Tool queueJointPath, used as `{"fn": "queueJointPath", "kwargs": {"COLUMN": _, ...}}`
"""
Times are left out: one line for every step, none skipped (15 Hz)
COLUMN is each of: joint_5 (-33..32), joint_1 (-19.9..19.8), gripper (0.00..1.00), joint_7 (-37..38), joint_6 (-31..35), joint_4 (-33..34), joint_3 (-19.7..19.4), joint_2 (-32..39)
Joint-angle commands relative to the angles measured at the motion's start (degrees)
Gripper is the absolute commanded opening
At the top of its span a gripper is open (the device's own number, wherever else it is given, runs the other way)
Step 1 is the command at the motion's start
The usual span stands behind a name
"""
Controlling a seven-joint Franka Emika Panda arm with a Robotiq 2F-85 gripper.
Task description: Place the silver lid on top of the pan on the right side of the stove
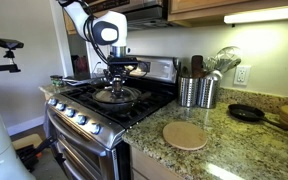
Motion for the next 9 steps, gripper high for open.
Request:
{"fn": "queueJointPath", "kwargs": {"joint_5": -0.4, "joint_1": 0.9, "gripper": 0.20, "joint_7": 2.2, "joint_6": 1.1, "joint_4": -3.2, "joint_3": -0.6, "joint_2": -3.5}}
{"fn": "queueJointPath", "kwargs": {"joint_5": -0.3, "joint_1": 0.9, "gripper": 0.20, "joint_7": 2.5, "joint_6": 1.2, "joint_4": -3.4, "joint_3": -0.6, "joint_2": -3.5}}
{"fn": "queueJointPath", "kwargs": {"joint_5": -0.4, "joint_1": 0.9, "gripper": 0.20, "joint_7": 2.9, "joint_6": 1.4, "joint_4": -3.5, "joint_3": -0.7, "joint_2": -3.6}}
{"fn": "queueJointPath", "kwargs": {"joint_5": -0.6, "joint_1": 0.9, "gripper": 0.20, "joint_7": 3.3, "joint_6": 1.4, "joint_4": -3.6, "joint_3": -0.7, "joint_2": -3.7}}
{"fn": "queueJointPath", "kwargs": {"joint_5": -0.7, "joint_1": 0.9, "gripper": 0.20, "joint_7": 3.6, "joint_6": 1.5, "joint_4": -3.7, "joint_3": -0.7, "joint_2": -3.7}}
{"fn": "queueJointPath", "kwargs": {"joint_5": -0.7, "joint_1": 0.9, "gripper": 0.70, "joint_7": 4.0, "joint_6": 1.5, "joint_4": -3.8, "joint_3": -0.7, "joint_2": -3.8}}
{"fn": "queueJointPath", "kwargs": {"joint_5": -0.8, "joint_1": 0.9, "gripper": 0.72, "joint_7": 4.5, "joint_6": 1.7, "joint_4": -4.0, "joint_3": -0.7, "joint_2": -4.0}}
{"fn": "queueJointPath", "kwargs": {"joint_5": -0.9, "joint_1": 0.9, "gripper": 0.77, "joint_7": 4.9, "joint_6": 1.8, "joint_4": -4.1, "joint_3": -0.8, "joint_2": -4.1}}
{"fn": "queueJointPath", "kwargs": {"joint_5": -1.0, "joint_1": 1.0, "gripper": 0.84, "joint_7": 5.3, "joint_6": 1.9, "joint_4": -4.2, "joint_3": -0.8, "joint_2": -4.3}}
